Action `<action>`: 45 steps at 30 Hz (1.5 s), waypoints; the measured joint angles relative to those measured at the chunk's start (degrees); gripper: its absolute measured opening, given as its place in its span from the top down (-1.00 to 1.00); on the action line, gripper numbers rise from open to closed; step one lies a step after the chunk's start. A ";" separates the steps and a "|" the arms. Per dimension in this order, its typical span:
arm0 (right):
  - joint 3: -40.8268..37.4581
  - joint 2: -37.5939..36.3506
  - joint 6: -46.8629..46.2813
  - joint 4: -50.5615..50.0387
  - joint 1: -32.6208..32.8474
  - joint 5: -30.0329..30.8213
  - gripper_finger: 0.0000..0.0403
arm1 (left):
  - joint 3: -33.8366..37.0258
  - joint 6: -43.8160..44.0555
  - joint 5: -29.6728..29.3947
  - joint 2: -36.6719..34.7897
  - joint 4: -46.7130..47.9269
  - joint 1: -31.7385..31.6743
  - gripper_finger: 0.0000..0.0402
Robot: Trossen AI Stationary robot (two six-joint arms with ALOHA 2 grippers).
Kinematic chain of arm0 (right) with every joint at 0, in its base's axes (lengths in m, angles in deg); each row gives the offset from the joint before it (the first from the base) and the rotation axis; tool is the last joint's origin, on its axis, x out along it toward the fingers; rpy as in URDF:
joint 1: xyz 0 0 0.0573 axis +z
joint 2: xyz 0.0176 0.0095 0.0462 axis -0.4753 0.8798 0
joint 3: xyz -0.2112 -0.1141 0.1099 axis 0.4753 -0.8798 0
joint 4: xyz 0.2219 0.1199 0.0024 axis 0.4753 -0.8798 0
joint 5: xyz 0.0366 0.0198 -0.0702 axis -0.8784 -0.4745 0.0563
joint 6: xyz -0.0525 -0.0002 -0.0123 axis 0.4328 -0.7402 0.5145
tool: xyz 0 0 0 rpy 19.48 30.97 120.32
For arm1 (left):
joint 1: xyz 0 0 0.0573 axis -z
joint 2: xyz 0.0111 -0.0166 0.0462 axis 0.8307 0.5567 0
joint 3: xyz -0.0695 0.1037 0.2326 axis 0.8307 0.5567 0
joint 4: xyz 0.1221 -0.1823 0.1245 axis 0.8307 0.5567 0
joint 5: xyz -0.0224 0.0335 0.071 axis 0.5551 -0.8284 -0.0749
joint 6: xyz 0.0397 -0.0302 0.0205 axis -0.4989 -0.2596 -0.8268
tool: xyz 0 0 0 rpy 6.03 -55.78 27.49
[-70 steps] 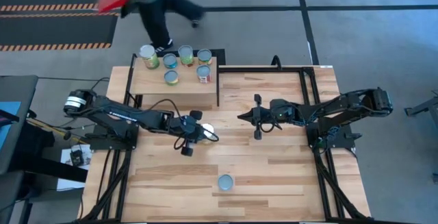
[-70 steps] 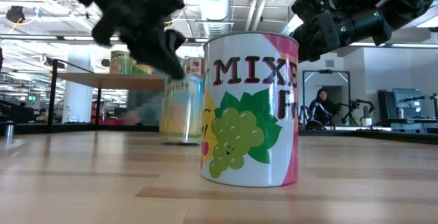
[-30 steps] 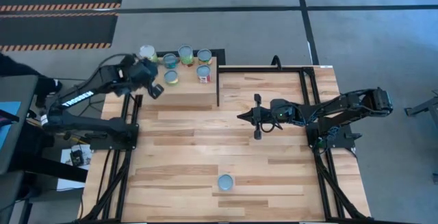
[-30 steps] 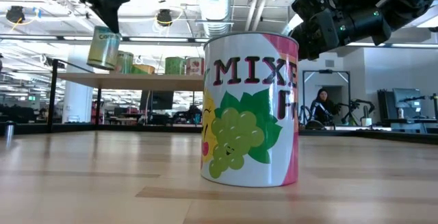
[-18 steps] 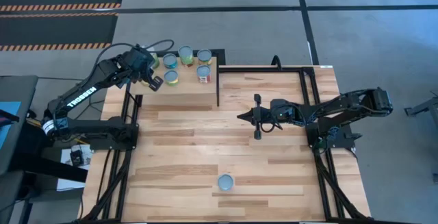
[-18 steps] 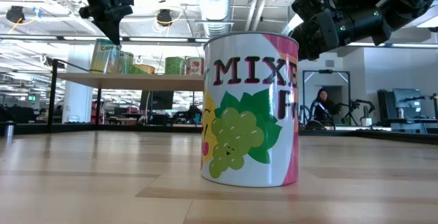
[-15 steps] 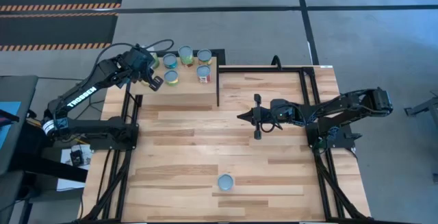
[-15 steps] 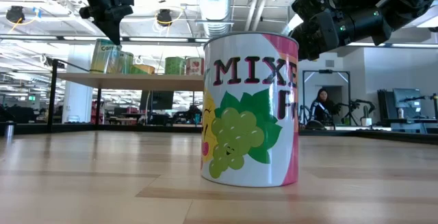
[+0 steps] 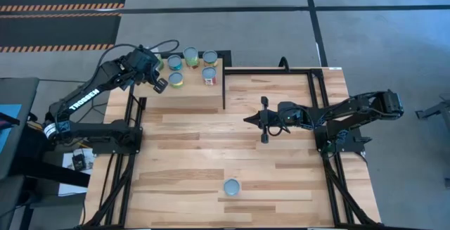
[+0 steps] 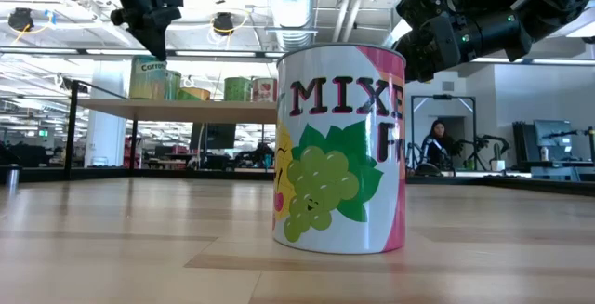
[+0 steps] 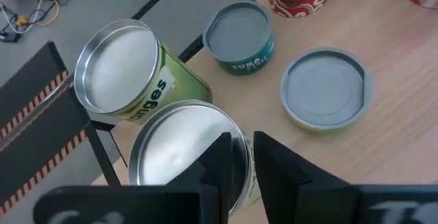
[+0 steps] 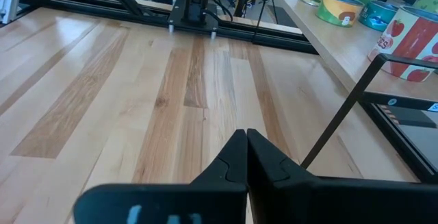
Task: Pick and place cans onto a shelf
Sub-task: Put the canned carrots on the shelf, then put the canned mixed fruit on the shelf
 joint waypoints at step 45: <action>0.00 0.00 0.02 1.34 0.00 0.02 0.94 | 10.16 -0.36 -10.16 12.01 -22.83 19.41 1.00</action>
